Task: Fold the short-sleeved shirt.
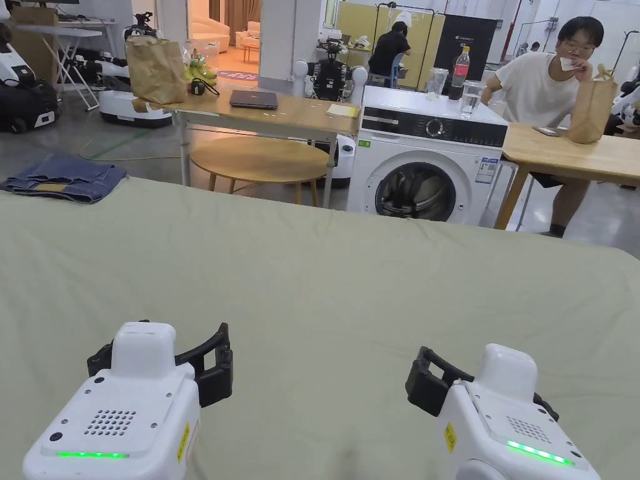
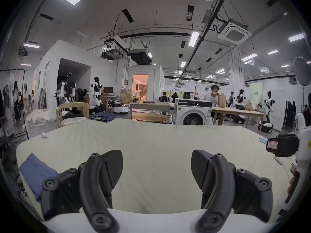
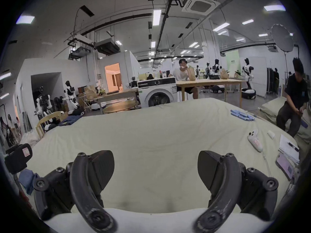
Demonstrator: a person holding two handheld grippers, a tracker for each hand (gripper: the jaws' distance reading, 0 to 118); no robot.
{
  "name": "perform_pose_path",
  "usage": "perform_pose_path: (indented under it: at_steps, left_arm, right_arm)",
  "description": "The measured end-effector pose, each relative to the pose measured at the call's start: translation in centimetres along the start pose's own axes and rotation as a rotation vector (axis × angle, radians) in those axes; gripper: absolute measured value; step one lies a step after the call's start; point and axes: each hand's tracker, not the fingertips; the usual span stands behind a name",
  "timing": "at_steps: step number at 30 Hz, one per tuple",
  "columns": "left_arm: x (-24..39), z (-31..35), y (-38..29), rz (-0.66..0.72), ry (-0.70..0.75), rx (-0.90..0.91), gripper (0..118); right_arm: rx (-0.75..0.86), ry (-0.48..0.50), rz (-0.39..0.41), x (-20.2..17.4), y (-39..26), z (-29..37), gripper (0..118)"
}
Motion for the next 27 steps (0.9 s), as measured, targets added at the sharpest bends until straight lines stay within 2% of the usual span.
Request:
perform_pose_path:
  at_steps: [8,22,27]
  left_arm:
    - [0.0,0.2,0.1,-0.010,-0.014,0.010,85]
    - [-0.2,0.7,-0.4,0.030,-0.010,-0.001,85]
    - [-0.2,0.7,-0.2,0.016,0.004,0.008,85]
  right_arm:
    - [0.006,-0.089,0.066,-1.2,-0.1,0.2,102]
    - [-0.018,-0.048,0.030,-0.9,-0.1,-0.2,102]
    - [-0.006,-0.064,0.048,-0.9,0.0,-0.2,102]
